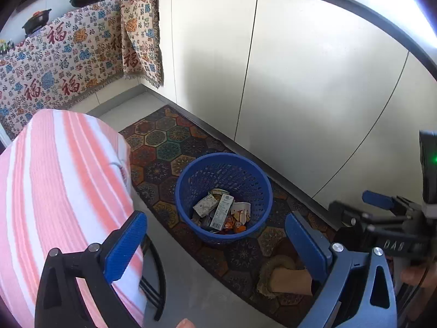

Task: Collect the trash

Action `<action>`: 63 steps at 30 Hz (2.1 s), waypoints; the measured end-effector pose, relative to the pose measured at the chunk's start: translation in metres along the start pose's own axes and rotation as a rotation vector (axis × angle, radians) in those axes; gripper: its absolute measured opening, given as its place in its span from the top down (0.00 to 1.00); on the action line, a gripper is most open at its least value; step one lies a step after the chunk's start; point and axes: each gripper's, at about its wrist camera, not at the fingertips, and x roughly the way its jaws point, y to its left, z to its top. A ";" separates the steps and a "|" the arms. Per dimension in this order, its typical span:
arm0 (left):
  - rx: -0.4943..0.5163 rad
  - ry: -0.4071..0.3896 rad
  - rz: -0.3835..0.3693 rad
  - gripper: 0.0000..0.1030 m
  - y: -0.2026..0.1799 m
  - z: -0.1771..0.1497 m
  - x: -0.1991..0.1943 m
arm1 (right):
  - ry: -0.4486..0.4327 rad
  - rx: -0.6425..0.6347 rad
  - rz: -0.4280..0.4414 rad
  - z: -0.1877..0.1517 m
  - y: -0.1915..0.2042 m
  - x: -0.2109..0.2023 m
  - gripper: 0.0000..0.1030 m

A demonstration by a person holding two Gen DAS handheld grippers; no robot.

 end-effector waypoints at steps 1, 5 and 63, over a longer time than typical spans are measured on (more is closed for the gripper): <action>0.006 -0.014 0.016 0.00 -0.001 -0.001 -0.005 | -0.001 -0.015 -0.008 -0.002 0.002 -0.004 0.00; -0.009 -0.054 0.065 0.00 -0.003 -0.006 -0.021 | -0.022 -0.051 -0.003 -0.008 0.007 -0.020 0.00; -0.034 0.067 0.099 0.00 -0.009 -0.007 -0.058 | -0.059 -0.136 0.009 -0.020 0.034 -0.072 0.00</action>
